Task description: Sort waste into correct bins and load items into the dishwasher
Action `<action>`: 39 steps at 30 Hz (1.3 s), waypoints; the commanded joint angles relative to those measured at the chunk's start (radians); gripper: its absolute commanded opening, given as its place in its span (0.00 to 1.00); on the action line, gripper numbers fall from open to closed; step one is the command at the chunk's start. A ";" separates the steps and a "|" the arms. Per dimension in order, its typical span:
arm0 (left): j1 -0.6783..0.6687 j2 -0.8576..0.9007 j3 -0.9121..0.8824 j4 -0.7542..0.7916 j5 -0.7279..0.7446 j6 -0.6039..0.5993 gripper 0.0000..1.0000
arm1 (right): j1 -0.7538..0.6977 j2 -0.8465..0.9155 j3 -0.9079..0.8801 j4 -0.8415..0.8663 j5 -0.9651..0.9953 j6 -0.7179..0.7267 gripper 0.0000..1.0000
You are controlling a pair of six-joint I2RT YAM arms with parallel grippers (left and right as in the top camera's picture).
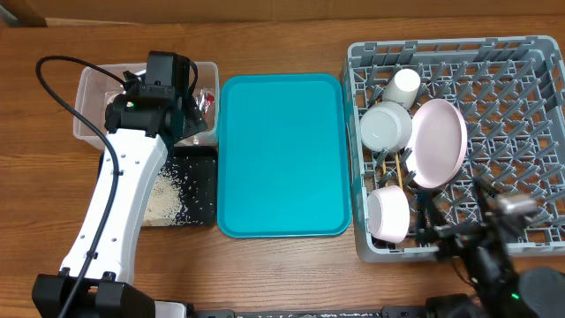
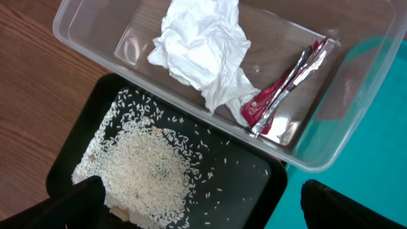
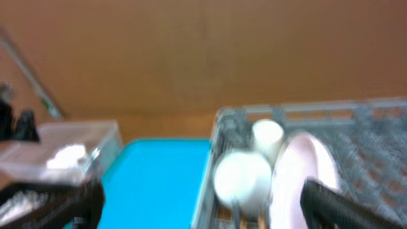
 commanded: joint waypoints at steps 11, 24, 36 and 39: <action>-0.005 -0.004 0.012 0.000 -0.005 0.013 1.00 | -0.002 -0.129 -0.453 0.759 0.072 0.117 1.00; -0.005 -0.004 0.012 0.000 -0.005 0.013 1.00 | -0.002 -0.213 -0.639 0.756 0.090 0.155 1.00; -0.005 -0.004 0.012 0.000 -0.005 0.013 1.00 | -0.002 -0.213 -0.653 0.526 0.114 0.124 1.00; -0.005 -0.004 0.012 0.000 -0.005 0.013 1.00 | -0.001 -0.213 -0.653 0.526 0.108 0.123 1.00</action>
